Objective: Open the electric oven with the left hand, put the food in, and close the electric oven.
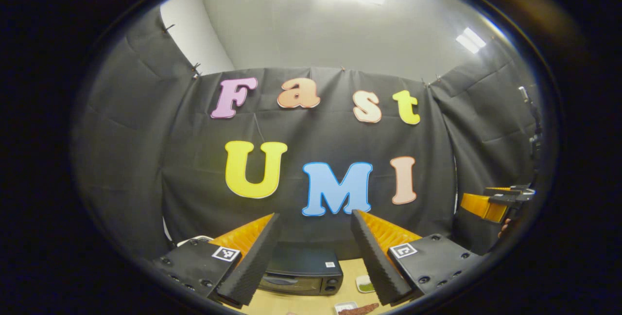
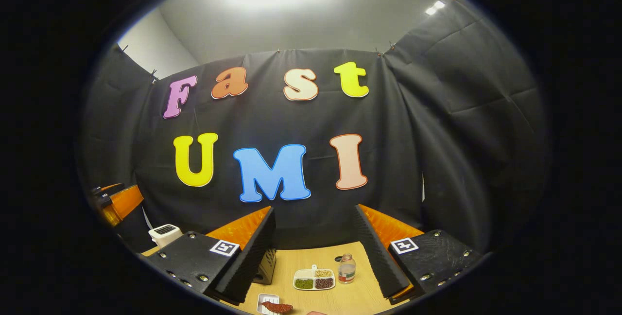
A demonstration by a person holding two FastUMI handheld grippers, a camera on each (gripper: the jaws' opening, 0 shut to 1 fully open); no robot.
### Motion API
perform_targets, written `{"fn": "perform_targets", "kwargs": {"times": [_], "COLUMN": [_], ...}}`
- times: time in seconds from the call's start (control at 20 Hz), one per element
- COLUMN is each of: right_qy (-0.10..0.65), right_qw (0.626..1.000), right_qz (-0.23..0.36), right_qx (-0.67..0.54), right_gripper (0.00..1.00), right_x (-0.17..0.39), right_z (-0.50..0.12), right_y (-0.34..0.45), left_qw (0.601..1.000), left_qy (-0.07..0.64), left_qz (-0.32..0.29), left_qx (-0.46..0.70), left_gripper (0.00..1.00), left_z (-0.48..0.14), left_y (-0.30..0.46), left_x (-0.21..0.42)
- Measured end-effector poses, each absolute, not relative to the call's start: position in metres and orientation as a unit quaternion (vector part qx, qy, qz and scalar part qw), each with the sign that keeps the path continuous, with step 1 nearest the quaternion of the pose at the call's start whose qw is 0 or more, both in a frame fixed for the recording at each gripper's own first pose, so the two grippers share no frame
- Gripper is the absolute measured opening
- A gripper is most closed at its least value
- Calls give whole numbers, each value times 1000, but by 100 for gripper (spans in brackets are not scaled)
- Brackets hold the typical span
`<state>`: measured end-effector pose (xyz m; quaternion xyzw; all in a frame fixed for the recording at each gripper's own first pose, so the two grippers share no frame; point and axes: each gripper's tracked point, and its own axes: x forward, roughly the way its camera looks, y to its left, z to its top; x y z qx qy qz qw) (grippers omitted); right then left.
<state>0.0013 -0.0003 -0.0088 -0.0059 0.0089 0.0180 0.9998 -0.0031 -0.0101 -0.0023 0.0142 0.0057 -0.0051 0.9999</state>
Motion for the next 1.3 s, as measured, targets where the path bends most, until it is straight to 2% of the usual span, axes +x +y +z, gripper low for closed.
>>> {"fn": "perform_targets", "kwargs": {"times": [0.2, 0.25, 0.3, 0.35, 0.4, 0.5, 0.65, 0.85, 0.9, 0.95, 1.05, 1.3], "right_qy": [17, 20, 22, 25, 30, 41, 65, 86, 92, 97, 100, 111], "right_qw": [999, 999, 999, 998, 998, 997, 995, 995, 995, 994, 994, 993], "right_qz": [35, 41, 48, 53, 58, 69, 78, 53, 49, 49, 44, 27], "right_qx": [1, 1, 0, -3, -6, -9, -3, -4, -3, -2, -11, -27], "right_gripper": [97, 98, 98, 98, 98, 98, 98, 98, 98, 98, 98, 98], "right_x": [6, 7, 7, 7, 7, 5, 3, 8, 8, 10, 12, 13], "right_z": [-16, -18, -20, -24, -27, -38, -58, -79, -84, -89, -94, -106], "right_y": [1, 2, 2, 1, 1, -1, -4, -7, -3, 3, 9, 24], "left_qw": [1000, 1000, 1000, 999, 999, 998, 995, 989, 987, 985, 980, 970], "left_qy": [14, 18, 23, 31, 38, 57, 93, 145, 160, 170, 199, 243], "left_qz": [6, 7, 7, 10, 10, 19, 29, 14, 11, 13, 14, 9], "left_qx": [9, 8, 10, 13, 16, 23, 29, 2, 0, 1, -5, -14], "left_gripper": [93, 96, 92, 92, 96, 100, 100, 100, 96, 100, 96, 100], "left_z": [-10, -15, -21, -32, -41, -62, -99, -157, -174, -191, -225, -280], "left_y": [-10, -12, -12, -11, -11, -4, 3, 18, 26, 37, 56, 81], "left_x": [-3, -3, -2, -3, -3, -2, -4, 9, 14, 22, 36, 75]}}
